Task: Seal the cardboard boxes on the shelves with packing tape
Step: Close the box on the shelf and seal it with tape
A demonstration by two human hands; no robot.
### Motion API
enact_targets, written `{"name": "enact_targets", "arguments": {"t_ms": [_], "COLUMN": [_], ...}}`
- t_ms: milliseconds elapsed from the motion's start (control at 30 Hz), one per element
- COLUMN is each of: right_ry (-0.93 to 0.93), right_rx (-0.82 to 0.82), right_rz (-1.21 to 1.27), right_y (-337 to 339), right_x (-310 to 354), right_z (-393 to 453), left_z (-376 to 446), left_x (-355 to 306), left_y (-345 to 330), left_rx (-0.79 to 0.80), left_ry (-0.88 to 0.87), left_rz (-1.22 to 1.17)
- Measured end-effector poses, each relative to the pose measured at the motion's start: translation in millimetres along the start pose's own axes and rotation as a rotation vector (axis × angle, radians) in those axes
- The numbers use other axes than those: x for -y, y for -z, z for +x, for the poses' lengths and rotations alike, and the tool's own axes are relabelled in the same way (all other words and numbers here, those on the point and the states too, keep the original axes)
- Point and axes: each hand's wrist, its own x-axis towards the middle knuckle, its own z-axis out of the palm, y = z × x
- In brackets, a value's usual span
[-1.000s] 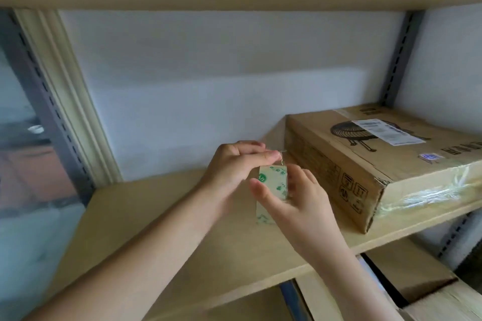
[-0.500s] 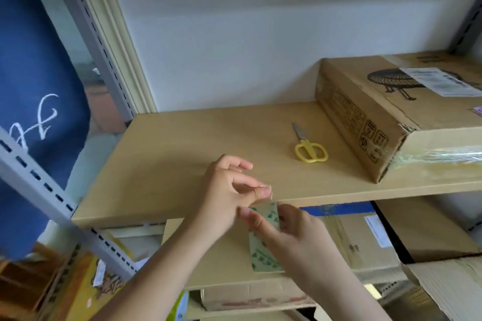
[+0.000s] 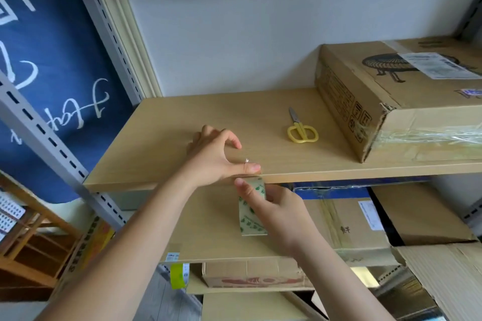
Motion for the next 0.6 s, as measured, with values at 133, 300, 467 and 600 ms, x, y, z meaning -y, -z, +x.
{"name": "enact_targets", "arguments": {"t_ms": [133, 300, 467, 600], "right_ry": [0.042, 0.141, 0.431, 0.376], "right_rx": [0.013, -0.213, -0.779, -1.134], "right_rz": [-0.126, -0.436, -0.404, -0.299], "right_y": [2, 29, 116, 190], "right_x": [-1, 6, -14, -40], "right_z": [-1, -13, -13, -17], "left_z": [2, 2, -19, -32], "left_x": [-2, -18, -112, -187], "left_y": [3, 2, -28, -89], "left_rx": [0.069, 0.053, -0.228, -0.123], "left_ry": [-0.044, -0.012, -0.227, -0.212], "left_rz": [0.075, -0.026, -0.247, -0.404]}}
